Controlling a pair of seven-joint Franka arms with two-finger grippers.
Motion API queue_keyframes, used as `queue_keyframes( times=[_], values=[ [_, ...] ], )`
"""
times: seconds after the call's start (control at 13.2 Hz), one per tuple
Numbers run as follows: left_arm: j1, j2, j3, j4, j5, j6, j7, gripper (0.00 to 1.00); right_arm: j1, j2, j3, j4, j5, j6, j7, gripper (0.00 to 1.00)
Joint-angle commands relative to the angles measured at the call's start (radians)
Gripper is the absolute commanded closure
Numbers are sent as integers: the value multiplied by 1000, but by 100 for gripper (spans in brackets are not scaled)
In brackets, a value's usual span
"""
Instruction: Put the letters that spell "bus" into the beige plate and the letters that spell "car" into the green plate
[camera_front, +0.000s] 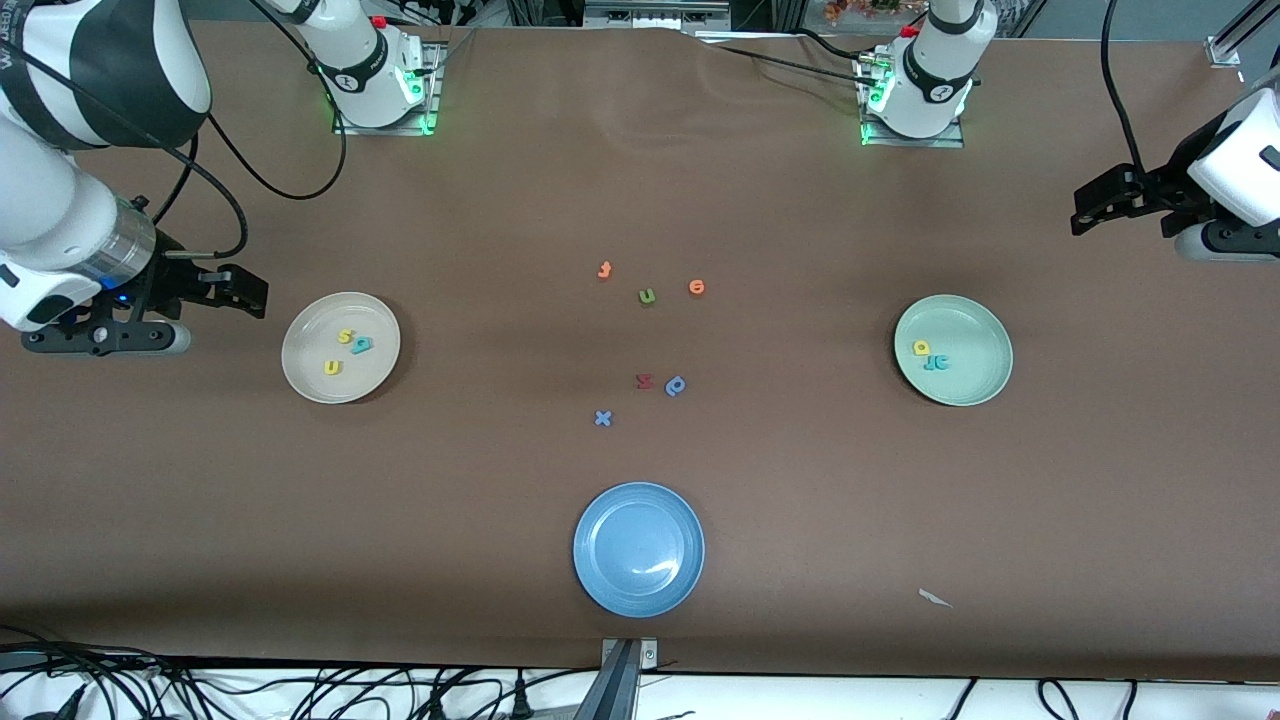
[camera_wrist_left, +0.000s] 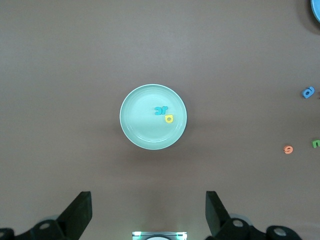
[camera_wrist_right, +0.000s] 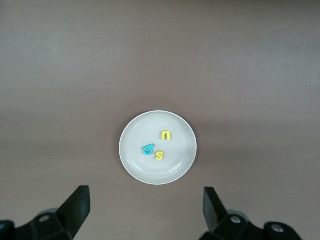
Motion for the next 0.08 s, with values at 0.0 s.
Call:
queue_keyframes(
  times=[0.0],
  values=[
    [16,16,-7,32,6,-61,-4,0,3,-19,2,-11,15,4,18,0]
  ],
)
